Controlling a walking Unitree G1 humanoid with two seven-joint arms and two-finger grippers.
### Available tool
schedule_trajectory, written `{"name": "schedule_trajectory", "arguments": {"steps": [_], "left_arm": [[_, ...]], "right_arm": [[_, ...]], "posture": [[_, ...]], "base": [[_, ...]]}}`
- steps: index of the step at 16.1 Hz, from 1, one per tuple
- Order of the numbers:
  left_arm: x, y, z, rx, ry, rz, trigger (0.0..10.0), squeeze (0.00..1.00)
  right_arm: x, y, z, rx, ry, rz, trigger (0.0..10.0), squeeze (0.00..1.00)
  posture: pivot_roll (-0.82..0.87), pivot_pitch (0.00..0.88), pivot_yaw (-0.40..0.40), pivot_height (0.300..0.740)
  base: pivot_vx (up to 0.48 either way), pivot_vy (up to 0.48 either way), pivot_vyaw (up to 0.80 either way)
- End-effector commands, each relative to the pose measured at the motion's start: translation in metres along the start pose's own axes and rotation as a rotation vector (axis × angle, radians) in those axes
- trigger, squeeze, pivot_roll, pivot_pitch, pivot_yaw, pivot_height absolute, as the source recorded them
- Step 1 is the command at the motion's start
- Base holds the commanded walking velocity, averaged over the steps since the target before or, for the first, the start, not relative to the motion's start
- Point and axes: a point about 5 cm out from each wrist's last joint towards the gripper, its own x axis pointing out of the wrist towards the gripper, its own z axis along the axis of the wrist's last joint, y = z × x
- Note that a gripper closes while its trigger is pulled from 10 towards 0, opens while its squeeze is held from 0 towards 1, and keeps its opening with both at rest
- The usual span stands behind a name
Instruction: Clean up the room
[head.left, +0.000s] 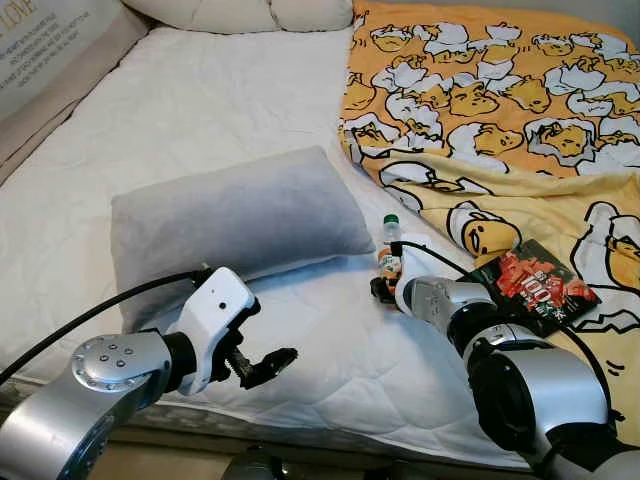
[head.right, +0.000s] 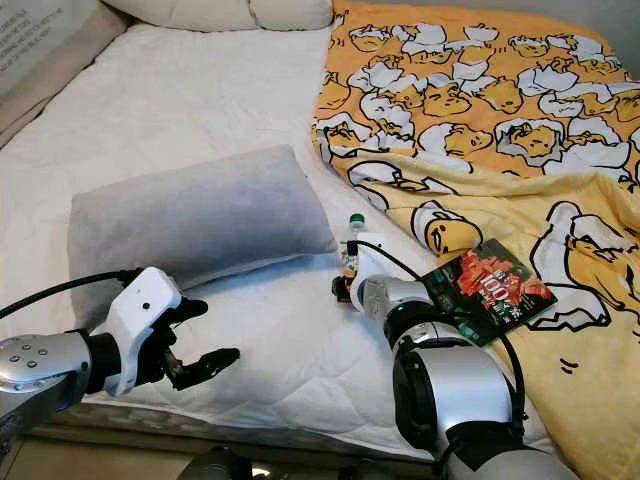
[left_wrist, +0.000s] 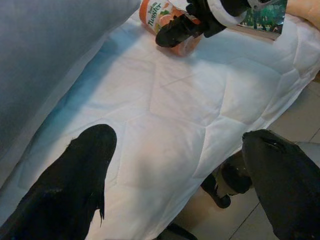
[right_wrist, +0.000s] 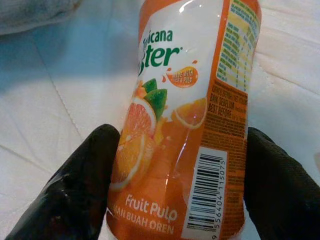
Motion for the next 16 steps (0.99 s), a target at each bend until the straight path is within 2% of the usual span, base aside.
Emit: {"name": "schedule_trajectory", "arguments": {"steps": [1,7,9,11,12,14,16], "left_arm": [[-0.003,0.000,0.001,0.006,-0.001,0.008,10.0,0.84],[0.006,0.001,0.002,-0.005,-0.012,0.014,10.0,0.85],[0.011,0.003,0.000,-0.026,-0.032,0.048,10.0,0.85],[0.018,0.007,-0.001,-0.038,-0.055,0.097,10.0,0.85],[0.021,0.009,0.000,-0.055,-0.080,0.128,10.0,0.85],[0.024,0.017,0.003,-0.079,-0.125,0.219,10.0,0.85],[0.027,0.021,0.005,-0.077,-0.166,0.261,10.0,0.85]], "right_arm": [[0.001,-0.002,-0.005,0.019,0.010,-0.002,0.0,0.00],[0.001,-0.008,-0.006,0.104,-0.005,-0.002,0.0,0.00],[0.000,-0.016,-0.001,0.143,-0.052,-0.005,0.0,0.00],[-0.002,-0.024,0.006,0.228,-0.106,0.012,0.0,0.00],[-0.004,-0.028,0.012,0.268,-0.168,0.027,0.0,0.00],[-0.010,-0.036,0.022,0.257,-0.287,0.074,0.0,0.00],[-0.024,-0.040,0.030,0.324,-0.421,0.133,0.0,0.00]], "posture": [[0.28,0.121,0.011,0.740],[0.25,0.070,0.011,0.740],[0.21,0.024,0.005,0.740],[0.19,0.000,0.001,0.740],[0.17,0.000,-0.002,0.740],[0.13,0.000,-0.001,0.740],[0.10,0.000,0.009,0.740]], "base": [[0.000,0.000,0.00],[0.000,0.000,0.00],[0.000,0.000,0.00],[0.000,0.000,0.00],[0.000,0.000,0.00],[0.000,0.000,0.00],[0.000,0.000,0.00]]}}
